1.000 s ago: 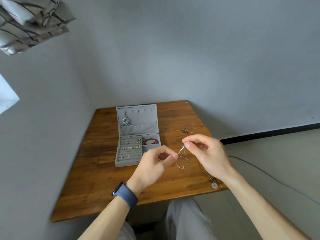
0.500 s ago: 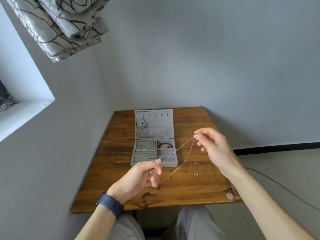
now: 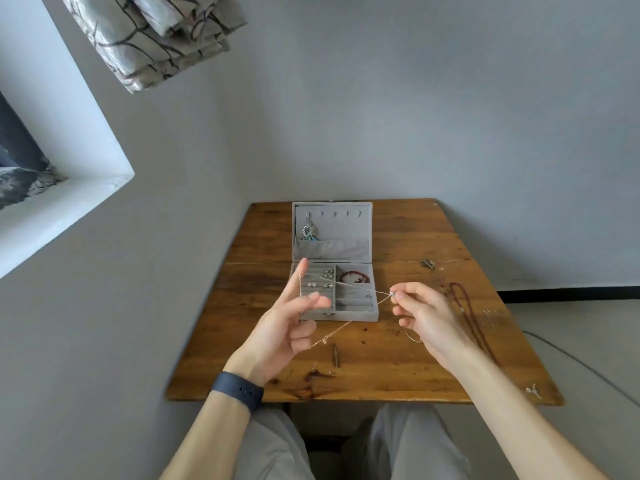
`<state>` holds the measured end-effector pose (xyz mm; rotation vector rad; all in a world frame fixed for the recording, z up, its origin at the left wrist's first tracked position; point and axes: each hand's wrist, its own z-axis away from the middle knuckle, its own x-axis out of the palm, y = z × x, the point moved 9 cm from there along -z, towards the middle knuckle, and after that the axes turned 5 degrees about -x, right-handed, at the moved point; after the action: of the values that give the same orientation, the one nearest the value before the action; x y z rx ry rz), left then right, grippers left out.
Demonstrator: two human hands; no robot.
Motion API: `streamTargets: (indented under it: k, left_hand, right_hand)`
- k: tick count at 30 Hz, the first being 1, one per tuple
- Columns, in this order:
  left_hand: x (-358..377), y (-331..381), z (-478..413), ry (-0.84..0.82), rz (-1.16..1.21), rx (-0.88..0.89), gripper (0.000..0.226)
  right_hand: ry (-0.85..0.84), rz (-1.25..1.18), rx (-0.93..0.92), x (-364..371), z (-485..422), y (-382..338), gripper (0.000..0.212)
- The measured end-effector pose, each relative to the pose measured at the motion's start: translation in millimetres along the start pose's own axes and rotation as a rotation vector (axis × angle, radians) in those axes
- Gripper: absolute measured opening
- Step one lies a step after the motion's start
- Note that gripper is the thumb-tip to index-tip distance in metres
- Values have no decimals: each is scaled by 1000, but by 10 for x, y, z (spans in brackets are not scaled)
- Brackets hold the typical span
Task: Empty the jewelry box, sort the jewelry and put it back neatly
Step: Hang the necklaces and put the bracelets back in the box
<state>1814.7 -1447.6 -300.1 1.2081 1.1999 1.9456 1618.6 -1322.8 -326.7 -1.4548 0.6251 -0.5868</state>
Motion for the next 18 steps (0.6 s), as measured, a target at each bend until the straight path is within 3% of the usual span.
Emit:
streamTargets:
  k: [3,6,13,18]
  left_hand:
    - [-51,-272,24,-28,-450,-259,48]
    - [-145,-394,86,-73,-661,-376,13]
    - [-351,-308,66,23,-614,-327,31]
    - [-413,-372,76,-30,-892,-400,20]
  right_hand:
    - [47,-46,7,-69,-47,27,17]
    - [52,-79,6,-148,-83,52,17]
    - [57,-110,53,-229,-47,305,21]
    - [8,-93,23,-176,-3,387,21]
